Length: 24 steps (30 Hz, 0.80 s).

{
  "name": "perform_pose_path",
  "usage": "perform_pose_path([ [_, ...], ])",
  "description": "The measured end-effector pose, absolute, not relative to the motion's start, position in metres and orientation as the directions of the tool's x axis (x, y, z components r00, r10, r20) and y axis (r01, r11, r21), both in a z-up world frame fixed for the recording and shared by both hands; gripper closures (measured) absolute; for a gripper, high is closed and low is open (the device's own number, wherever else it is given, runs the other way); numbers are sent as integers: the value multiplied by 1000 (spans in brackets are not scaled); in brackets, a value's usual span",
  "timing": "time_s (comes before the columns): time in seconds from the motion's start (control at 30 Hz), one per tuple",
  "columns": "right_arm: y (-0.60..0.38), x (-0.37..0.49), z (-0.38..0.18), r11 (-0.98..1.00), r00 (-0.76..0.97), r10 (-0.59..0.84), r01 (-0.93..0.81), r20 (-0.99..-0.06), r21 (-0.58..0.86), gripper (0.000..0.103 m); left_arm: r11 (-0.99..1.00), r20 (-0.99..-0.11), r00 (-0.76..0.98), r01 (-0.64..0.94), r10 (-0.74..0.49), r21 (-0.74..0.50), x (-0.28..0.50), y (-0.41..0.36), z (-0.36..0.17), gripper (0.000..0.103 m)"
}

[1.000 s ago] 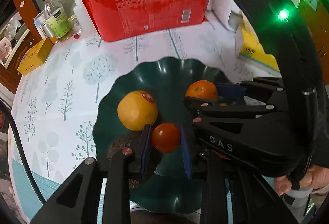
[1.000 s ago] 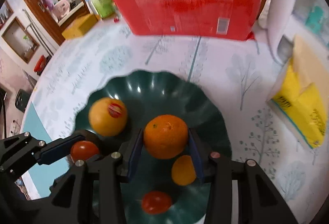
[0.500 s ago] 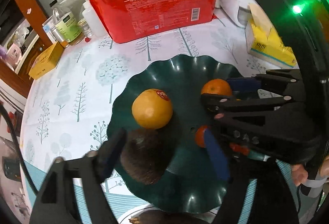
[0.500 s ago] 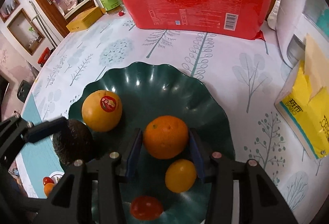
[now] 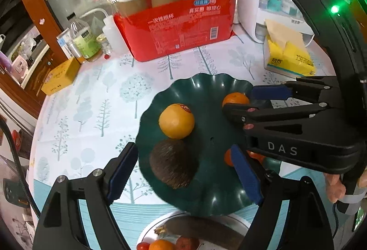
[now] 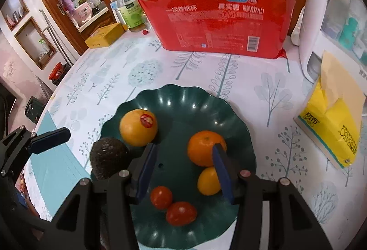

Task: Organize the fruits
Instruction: 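Open both tools over the green plate and withdraw toward the white plate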

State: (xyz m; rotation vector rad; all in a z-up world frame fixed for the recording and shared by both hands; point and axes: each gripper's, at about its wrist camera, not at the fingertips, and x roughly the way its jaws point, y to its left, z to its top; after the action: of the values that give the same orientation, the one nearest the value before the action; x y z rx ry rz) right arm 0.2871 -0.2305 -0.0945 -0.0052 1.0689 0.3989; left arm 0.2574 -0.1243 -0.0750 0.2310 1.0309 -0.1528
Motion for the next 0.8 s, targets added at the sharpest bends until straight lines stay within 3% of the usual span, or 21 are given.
perform_pose_path([
  [0.27, -229, 260, -62, 935, 452, 307, -307, -837, 177, 52, 966, -850, 525, 242, -54, 88, 233, -114, -43, 14],
  [0.5, -228, 232, -30, 943, 488, 297, -285, -821, 172, 52, 965, -844, 525, 258, -107, 39, 207, -101, -17, 13],
  [0.8, -222, 186, 16, 952, 550, 286, -260, -785, 164, 41, 960, -811, 566, 279, -150, 17, 170, -80, 23, 11],
])
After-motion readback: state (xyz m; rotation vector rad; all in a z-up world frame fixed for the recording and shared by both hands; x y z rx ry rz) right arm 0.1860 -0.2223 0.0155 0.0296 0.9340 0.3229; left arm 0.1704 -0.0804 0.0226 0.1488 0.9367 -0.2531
